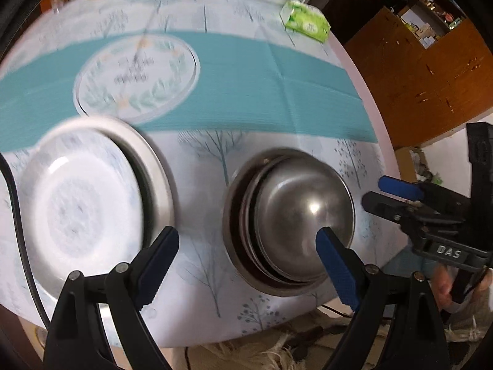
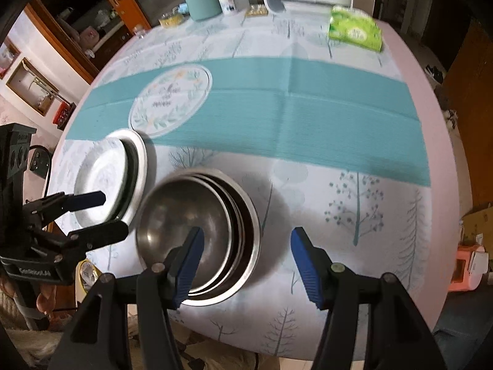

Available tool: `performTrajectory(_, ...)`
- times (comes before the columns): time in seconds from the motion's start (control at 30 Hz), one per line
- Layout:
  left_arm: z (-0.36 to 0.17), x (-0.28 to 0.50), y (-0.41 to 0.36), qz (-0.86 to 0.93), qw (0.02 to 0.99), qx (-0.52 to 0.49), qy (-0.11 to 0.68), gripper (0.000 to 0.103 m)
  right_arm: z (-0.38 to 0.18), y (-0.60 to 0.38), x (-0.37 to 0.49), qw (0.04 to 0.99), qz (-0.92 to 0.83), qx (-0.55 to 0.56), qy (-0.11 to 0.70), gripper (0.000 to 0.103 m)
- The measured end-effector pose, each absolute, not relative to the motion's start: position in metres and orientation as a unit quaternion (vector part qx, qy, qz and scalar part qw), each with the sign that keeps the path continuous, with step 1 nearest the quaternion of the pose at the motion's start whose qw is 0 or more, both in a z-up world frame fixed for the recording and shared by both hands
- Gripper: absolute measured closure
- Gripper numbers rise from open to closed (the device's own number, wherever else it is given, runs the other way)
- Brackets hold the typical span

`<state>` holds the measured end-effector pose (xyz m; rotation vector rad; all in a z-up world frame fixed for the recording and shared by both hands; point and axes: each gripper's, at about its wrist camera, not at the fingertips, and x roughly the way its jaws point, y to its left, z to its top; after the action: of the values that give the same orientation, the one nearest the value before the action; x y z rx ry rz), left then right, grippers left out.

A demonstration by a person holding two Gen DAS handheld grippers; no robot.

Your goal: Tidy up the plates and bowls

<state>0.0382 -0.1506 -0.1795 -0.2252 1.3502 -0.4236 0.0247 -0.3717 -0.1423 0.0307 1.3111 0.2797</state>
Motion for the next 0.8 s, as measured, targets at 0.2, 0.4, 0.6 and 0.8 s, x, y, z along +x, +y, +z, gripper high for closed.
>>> performTrajectory(0.2,-0.196,0.042,-0.152,-0.207,0.733,-0.132,0.635,0.018,-0.163,-0.374,0.027,0.763,0.132,0.034,0.632,0.044)
performTrajectory(0.4,-0.209,0.045,-0.156,-0.221,0.712,-0.145,0.651,0.032,-0.175,-0.373,0.028,0.75,0.133,0.04,0.647,0.044)
performTrajectory(0.6,-0.215,0.047,-0.163,-0.229,0.698,-0.151,0.661,0.041,-0.183,-0.37,0.03,0.743,0.132,0.039,0.655,0.044)
performTrajectory(0.8,-0.225,0.049,-0.166,-0.225,0.683,-0.163,0.675,0.049,-0.191,-0.371,0.031,0.727,0.134,0.054,0.672,0.045)
